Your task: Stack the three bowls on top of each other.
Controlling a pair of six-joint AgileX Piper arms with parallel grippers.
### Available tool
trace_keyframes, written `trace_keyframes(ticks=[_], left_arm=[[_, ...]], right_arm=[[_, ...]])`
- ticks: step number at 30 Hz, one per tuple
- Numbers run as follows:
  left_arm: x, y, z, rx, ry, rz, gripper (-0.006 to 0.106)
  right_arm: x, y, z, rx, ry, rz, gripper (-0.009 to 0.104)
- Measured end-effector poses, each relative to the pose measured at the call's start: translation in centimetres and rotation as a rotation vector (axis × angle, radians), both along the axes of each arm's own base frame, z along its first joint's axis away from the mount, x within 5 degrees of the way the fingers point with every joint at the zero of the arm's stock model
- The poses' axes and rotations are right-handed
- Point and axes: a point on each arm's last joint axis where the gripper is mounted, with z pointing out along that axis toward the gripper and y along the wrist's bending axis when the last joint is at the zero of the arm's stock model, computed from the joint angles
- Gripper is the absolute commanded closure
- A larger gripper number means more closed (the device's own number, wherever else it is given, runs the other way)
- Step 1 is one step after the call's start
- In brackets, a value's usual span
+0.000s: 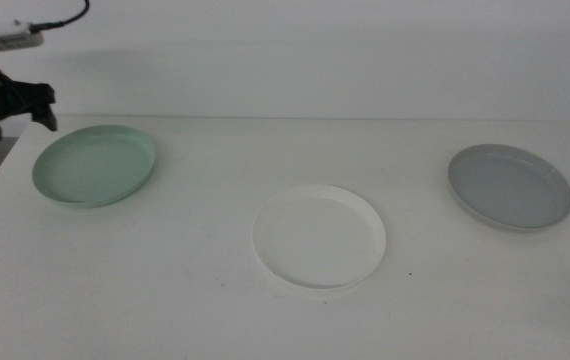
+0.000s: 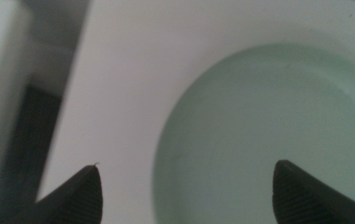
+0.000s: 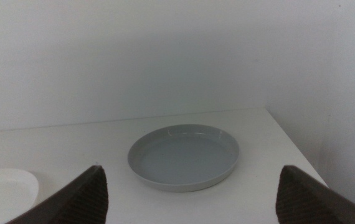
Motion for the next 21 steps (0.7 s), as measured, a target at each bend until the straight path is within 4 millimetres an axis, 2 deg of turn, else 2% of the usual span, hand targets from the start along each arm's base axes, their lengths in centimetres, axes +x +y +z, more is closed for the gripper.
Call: trace_keyframes(ticks=[7,11,17,21], left_arm=[[3.3,0.4,-3.7,-0.052,-0.007,-0.007,0.007],[4.7,0.7,-4.7,-0.056,0.000,-0.018,0.007],[5.2,0.7,-6.9,-0.075,0.063,-0.030,0.008],[5.1,0.7,-7.5,-0.080,0.090,-0.036,0.018]], right_arm=[[0.0,0.0,0.0,0.000,0.000,0.000,0.002],[0.0,0.0,0.0,0.000,0.000,0.000,0.002],[0.0,0.0,0.0,0.000,0.000,0.000,0.002],[0.0,0.0,0.0,0.000,0.000,0.000,0.002]])
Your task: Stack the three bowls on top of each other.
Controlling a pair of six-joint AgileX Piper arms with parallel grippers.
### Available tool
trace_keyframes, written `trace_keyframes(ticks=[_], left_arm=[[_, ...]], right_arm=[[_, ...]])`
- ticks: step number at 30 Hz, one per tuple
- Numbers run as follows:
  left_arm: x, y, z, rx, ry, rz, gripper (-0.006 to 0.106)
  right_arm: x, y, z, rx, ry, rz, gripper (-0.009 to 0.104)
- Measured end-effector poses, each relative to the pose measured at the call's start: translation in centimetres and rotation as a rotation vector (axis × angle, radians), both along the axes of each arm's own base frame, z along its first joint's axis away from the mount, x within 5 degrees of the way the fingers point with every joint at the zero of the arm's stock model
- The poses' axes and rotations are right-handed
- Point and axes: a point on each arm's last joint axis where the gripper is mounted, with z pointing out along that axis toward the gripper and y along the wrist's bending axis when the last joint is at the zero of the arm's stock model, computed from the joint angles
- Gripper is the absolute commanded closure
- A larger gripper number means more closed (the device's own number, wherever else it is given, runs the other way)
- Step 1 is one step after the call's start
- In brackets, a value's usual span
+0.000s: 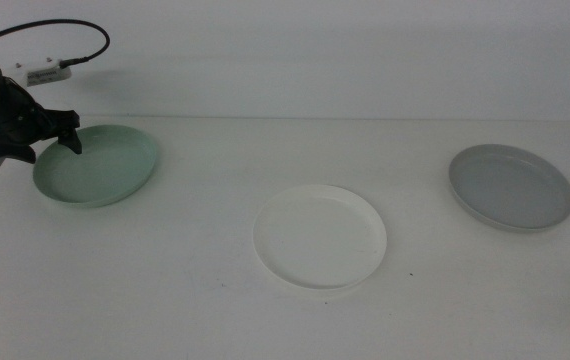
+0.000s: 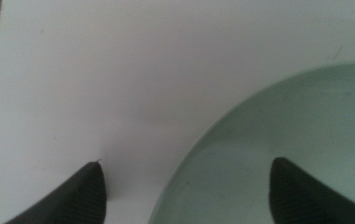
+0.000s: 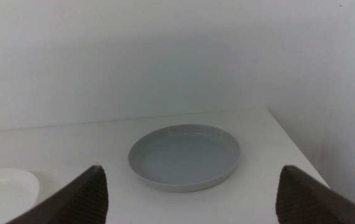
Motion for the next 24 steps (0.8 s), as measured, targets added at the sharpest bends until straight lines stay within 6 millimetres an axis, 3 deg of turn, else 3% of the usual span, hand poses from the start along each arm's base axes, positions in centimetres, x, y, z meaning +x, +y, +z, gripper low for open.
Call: trace_keyframes(ticks=[3,10,13,16,18,24], left_arm=[[-0.1,0.0,-0.1,-0.001,0.015,0.002,0.034],[-0.4,-0.1,-0.2,-0.013,0.054,0.013,0.099],[-0.6,-0.3,0.0,-0.039,0.064,0.014,0.102],[-0.8,-0.4,1.3,-0.037,0.060,-0.003,0.102],[-1.1,-0.5,3.0,-0.030,0.045,-0.016,0.102],[-2.8,-2.0,10.5,-0.055,-0.053,-0.051,0.102]], right_arm=[[0.0,0.0,0.0,0.000,0.000,0.000,0.002],[0.0,0.0,0.0,0.000,0.000,0.000,0.002],[0.0,0.0,0.0,0.000,0.000,0.000,0.002],[0.0,0.0,0.0,0.000,0.000,0.000,0.002],[0.0,0.0,0.0,0.000,0.000,0.000,0.002],[0.0,0.0,0.0,0.000,0.000,0.000,0.002]])
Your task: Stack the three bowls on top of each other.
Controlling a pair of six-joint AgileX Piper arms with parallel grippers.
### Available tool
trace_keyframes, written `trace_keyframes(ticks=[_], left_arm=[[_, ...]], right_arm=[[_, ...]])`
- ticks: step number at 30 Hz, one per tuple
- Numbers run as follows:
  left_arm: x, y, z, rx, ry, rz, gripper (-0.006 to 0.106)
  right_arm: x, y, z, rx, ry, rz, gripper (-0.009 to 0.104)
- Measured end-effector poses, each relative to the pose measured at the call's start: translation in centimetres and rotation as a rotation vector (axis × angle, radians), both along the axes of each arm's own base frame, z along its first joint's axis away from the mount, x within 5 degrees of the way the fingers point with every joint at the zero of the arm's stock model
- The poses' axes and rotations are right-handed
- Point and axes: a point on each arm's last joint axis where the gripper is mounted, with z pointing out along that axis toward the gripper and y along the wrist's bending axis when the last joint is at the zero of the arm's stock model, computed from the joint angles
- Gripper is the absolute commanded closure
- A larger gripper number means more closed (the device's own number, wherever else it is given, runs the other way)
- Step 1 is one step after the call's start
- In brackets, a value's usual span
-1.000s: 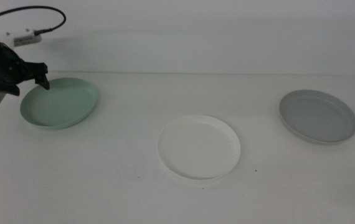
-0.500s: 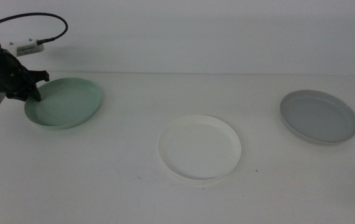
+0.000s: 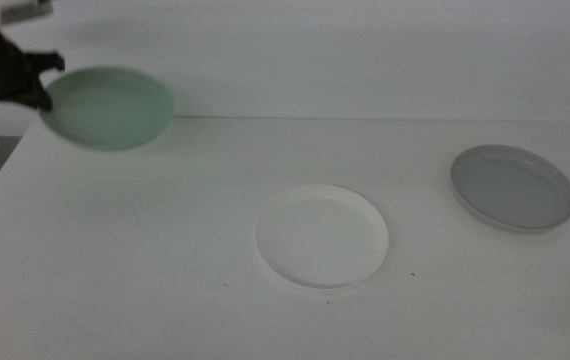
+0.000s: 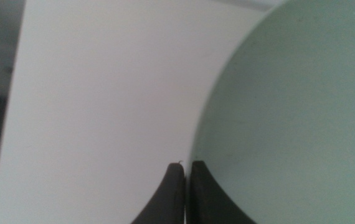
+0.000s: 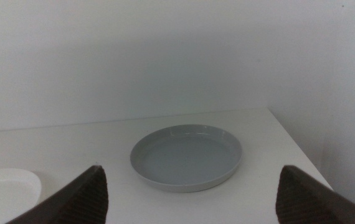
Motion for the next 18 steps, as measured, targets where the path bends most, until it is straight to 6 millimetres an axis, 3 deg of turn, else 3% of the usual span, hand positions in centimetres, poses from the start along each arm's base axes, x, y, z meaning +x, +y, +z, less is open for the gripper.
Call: trace_keyframes(ticks=[3,9,11,18], left_arm=[[-0.5,-2.4,2.3,-0.004,-0.035,-0.042,0.102],[-1.5,-10.8,3.9,-0.010,-0.033,-0.196,0.102],[-2.1,-13.7,3.9,-0.026,-0.016,-0.254,0.102],[-4.3,-21.0,2.0,-0.048,0.072,-0.373,0.102]], right_arm=[[0.0,0.0,0.0,0.000,0.000,0.000,0.002],[0.0,0.0,0.0,0.000,0.000,0.000,0.002],[0.0,0.0,0.0,0.000,0.000,0.000,0.002],[0.0,0.0,0.0,0.000,0.000,0.000,0.002]])
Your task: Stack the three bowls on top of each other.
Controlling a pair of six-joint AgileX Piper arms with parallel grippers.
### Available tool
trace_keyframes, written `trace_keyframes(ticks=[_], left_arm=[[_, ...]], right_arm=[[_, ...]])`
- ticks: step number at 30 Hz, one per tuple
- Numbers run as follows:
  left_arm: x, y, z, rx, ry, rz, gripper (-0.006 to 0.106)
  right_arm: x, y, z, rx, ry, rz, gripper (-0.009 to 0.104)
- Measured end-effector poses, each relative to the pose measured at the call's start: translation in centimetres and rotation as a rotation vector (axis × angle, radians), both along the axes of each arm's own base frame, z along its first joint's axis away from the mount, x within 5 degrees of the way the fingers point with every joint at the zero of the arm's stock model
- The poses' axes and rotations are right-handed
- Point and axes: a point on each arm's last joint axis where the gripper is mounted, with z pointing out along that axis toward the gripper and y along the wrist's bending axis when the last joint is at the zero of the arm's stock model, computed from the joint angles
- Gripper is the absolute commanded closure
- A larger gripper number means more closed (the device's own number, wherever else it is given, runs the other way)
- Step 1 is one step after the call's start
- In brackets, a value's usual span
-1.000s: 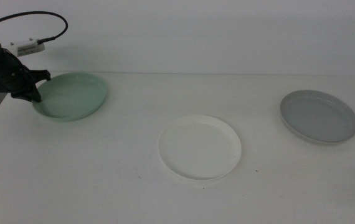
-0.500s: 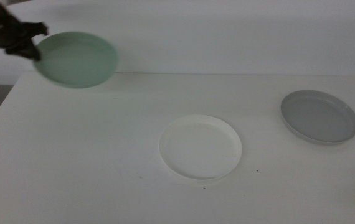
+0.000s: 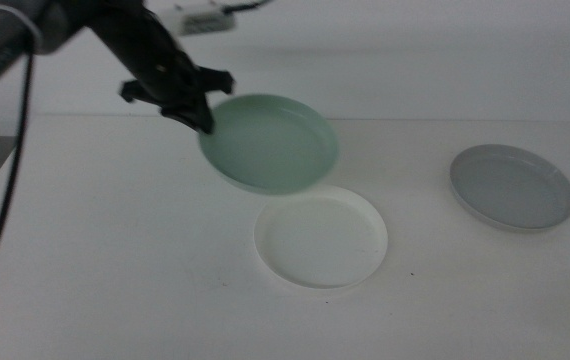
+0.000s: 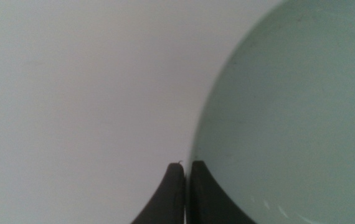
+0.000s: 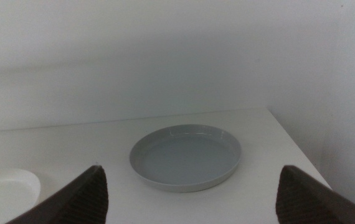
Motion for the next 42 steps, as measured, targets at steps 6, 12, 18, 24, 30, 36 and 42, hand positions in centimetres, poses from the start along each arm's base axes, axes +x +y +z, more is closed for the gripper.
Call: trace_keyframes(ticks=[6,12,18,24,30,36,42], left_arm=[[-1.5,-4.4,-1.3,-0.002,0.033,-0.062,0.102],[-2.2,-5.9,-1.8,-0.002,0.042,-0.089,0.102],[-2.6,-5.8,-4.0,0.010,0.065,-0.126,0.102],[-2.8,-6.0,-5.7,-0.024,0.063,-0.124,0.102],[-2.5,-6.4,-5.7,-0.041,0.023,-0.114,0.102],[-2.5,-7.2,-7.0,-0.045,0.045,-0.122,0.102],[-2.5,-7.5,-8.1,-0.041,0.068,-0.125,0.102]], right_arm=[[0.0,0.0,0.0,0.000,0.000,0.000,0.002],[0.0,0.0,0.0,0.000,0.000,0.000,0.002],[0.0,0.0,0.0,0.000,0.000,0.000,0.002],[0.0,0.0,0.0,0.000,0.000,0.000,0.002],[0.0,0.0,0.0,0.000,0.000,0.000,0.002],[0.0,0.0,0.0,0.000,0.000,0.000,0.002],[0.0,0.0,0.0,0.000,0.000,0.000,0.002]])
